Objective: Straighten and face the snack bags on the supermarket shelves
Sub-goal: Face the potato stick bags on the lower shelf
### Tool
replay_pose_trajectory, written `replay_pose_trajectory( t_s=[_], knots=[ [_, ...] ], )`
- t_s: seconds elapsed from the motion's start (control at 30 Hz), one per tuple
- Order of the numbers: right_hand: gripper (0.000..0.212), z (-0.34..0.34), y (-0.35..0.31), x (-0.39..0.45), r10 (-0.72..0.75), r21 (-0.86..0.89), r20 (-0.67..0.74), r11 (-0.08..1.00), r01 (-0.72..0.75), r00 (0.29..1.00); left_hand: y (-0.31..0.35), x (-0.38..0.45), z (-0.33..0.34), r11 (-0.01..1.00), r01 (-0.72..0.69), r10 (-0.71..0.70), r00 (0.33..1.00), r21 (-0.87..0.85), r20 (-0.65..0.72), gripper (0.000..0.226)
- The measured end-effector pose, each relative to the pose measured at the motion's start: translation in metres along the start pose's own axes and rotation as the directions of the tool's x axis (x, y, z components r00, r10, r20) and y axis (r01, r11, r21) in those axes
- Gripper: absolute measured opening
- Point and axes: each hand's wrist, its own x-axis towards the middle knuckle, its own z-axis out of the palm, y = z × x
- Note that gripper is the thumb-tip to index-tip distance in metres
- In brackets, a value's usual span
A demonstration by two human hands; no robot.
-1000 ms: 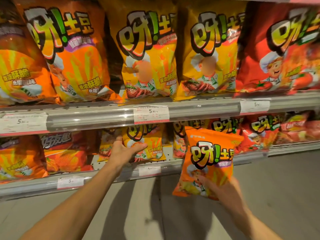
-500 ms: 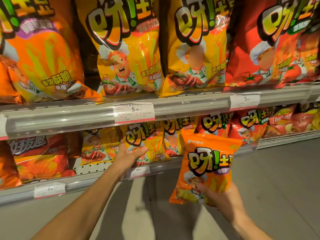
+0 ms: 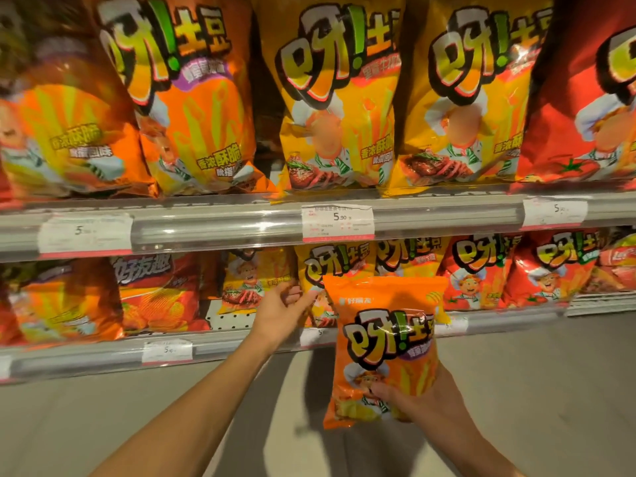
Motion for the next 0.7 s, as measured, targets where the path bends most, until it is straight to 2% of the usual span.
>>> replay_pose_trajectory(
  t_s=[0.07,0.13,0.23,0.3,0.4,0.5,0.6,0.7],
  knots=[
    [0.102,0.014,-0.007,0.001,-0.023,-0.027,0.034,0.999,0.024,0.999,-0.002,-0.01,-0.021,0.986,-0.036,0.047,0.997,0.164,-0.067,0.023],
    [0.101,0.028,-0.012,0.003,-0.033,-0.067,0.076,0.997,0.038,0.997,-0.01,-0.021,-0.046,0.918,-0.113,0.157,0.984,0.381,-0.087,0.025],
    [0.096,0.052,-0.017,0.01,-0.051,-0.087,0.144,0.994,0.064,0.988,-0.029,-0.042,-0.084,0.696,-0.186,0.29,0.956,0.694,-0.035,0.025],
    [0.087,0.073,-0.022,0.018,-0.091,-0.114,0.124,0.988,0.105,0.988,-0.043,-0.055,-0.109,0.526,-0.193,0.31,0.95,0.829,0.025,0.027],
    [0.074,0.107,-0.027,0.04,-0.08,-0.095,0.151,0.991,0.095,0.985,-0.058,-0.067,-0.136,0.381,-0.168,0.204,0.974,0.909,0.094,0.05],
    [0.069,0.142,-0.037,0.064,-0.16,-0.072,0.104,0.983,0.168,0.982,-0.068,-0.072,-0.148,0.315,-0.163,0.112,0.985,0.935,0.134,0.073],
    [0.075,0.169,-0.048,0.087,-0.241,-0.074,0.049,0.967,0.245,0.969,-0.073,-0.073,-0.149,0.227,-0.164,0.06,0.986,0.96,0.154,0.078],
    [0.079,0.185,-0.055,0.107,-0.199,-0.028,0.041,0.979,0.2,0.979,-0.077,-0.072,-0.15,0.18,-0.159,0.034,0.987,0.971,0.155,0.08]
  ],
)
